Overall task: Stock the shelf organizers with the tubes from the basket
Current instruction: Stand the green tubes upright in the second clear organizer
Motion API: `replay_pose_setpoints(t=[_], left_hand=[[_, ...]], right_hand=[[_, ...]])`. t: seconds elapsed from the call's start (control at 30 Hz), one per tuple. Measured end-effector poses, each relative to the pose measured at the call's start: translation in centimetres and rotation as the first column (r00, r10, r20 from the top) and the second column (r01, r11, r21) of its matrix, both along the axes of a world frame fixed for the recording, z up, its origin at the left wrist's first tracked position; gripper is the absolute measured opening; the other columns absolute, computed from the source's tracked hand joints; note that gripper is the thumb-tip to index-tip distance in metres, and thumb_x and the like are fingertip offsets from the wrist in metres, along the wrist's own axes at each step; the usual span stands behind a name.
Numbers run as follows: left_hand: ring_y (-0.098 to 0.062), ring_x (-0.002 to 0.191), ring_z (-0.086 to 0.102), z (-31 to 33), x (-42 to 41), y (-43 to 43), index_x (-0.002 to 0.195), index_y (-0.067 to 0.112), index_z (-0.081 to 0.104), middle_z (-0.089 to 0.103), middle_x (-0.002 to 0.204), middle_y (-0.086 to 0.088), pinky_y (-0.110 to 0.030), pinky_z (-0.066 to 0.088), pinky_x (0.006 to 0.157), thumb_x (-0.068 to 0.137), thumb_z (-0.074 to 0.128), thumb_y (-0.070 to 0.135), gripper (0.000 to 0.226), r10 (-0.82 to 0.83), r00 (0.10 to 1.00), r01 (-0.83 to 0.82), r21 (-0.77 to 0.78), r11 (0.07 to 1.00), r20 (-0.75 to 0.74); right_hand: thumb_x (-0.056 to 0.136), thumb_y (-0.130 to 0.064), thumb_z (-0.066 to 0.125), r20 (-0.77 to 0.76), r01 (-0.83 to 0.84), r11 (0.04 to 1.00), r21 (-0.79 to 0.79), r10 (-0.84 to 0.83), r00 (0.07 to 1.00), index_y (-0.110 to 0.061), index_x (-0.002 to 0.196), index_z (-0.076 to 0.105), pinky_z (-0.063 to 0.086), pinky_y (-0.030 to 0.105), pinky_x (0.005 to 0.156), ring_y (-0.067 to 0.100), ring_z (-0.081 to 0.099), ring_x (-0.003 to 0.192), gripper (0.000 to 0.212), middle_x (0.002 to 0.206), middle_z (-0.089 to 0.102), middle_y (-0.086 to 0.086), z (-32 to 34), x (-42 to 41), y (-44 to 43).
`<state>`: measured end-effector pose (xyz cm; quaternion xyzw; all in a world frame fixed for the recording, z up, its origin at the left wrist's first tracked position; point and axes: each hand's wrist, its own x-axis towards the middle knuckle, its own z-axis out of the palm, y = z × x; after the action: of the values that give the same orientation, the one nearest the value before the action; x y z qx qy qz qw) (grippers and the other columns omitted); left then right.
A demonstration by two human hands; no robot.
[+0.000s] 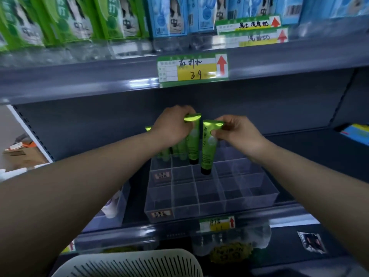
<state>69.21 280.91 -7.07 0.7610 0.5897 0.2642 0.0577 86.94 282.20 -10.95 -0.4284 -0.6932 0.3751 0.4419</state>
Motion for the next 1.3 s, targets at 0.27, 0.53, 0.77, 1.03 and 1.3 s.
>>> replay_pose_setpoints(t=[0.27, 0.53, 0.77, 1.03, 1.3], left_hand=[[-0.022, 0.102, 0.059, -1.1, -0.3, 6.1, 0.108, 0.022, 0.065, 0.064, 0.111, -0.005, -0.021, 0.037, 0.074, 0.084, 0.059, 0.017, 0.026, 0.086, 0.996, -0.081, 0.11, 0.991, -0.04], [-0.015, 0.091, 0.059, -3.5, -0.5, 9.7, 0.102, 0.017, 0.067, 0.067, 0.102, -0.005, -0.021, 0.038, 0.066, 0.083, 0.058, 0.01, 0.022, 0.07, 0.998, -0.069, 0.093, 0.993, -0.008], [-0.023, 0.098, 0.061, -5.7, -0.3, 10.8, 0.103, 0.015, 0.067, 0.068, 0.104, -0.008, -0.026, 0.046, 0.077, 0.082, 0.057, 0.01, 0.024, 0.068, 0.997, -0.067, 0.024, 0.997, -0.042], [-0.027, 0.102, 0.06, -7.3, -0.3, 11.6, 0.105, 0.017, 0.066, 0.066, 0.108, -0.009, -0.03, 0.046, 0.081, 0.081, 0.055, 0.008, 0.028, 0.098, 0.99, -0.098, 0.001, 0.995, -0.098], [-0.031, 0.104, 0.058, -7.6, -0.4, 11.8, 0.112, 0.016, 0.062, 0.064, 0.111, -0.013, -0.03, 0.044, 0.081, 0.08, 0.051, 0.001, 0.037, 0.116, 0.984, -0.115, 0.016, 0.993, -0.137]], right_hand=[[0.082, 0.007, 0.06, -0.031, 0.068, 0.99, 0.12, -0.064, 0.997, -0.007, 0.089, 0.065, 0.045, 0.021, 0.074, 0.01, 0.054, 0.076, 0.016, 0.085, 0.062, 0.008, 0.2, -0.7, 4.8], [0.081, 0.006, 0.063, -0.017, 0.087, 0.983, 0.161, -0.086, 0.996, -0.013, 0.084, 0.064, 0.047, 0.027, 0.081, 0.013, 0.058, 0.082, 0.019, 0.085, 0.063, 0.004, -1.9, -1.6, 9.2], [0.085, 0.004, 0.056, 0.07, 0.061, 0.993, 0.103, -0.068, 0.995, -0.017, 0.083, 0.064, 0.044, 0.017, 0.067, 0.009, 0.055, 0.075, 0.023, 0.079, 0.062, 0.0, -4.4, -2.6, 10.4], [0.088, 0.005, 0.045, 0.176, 0.07, 0.997, 0.035, -0.075, 0.982, -0.02, 0.088, 0.061, 0.05, 0.033, 0.08, 0.017, 0.056, 0.081, 0.029, 0.084, 0.062, 0.006, -6.2, -3.3, 11.3], [0.086, 0.0, 0.048, 0.253, 0.159, 0.986, 0.038, -0.164, 0.954, -0.015, 0.104, 0.063, 0.04, 0.018, 0.064, 0.013, 0.056, 0.08, 0.028, 0.087, 0.06, 0.001, -6.0, -4.5, 11.6]])
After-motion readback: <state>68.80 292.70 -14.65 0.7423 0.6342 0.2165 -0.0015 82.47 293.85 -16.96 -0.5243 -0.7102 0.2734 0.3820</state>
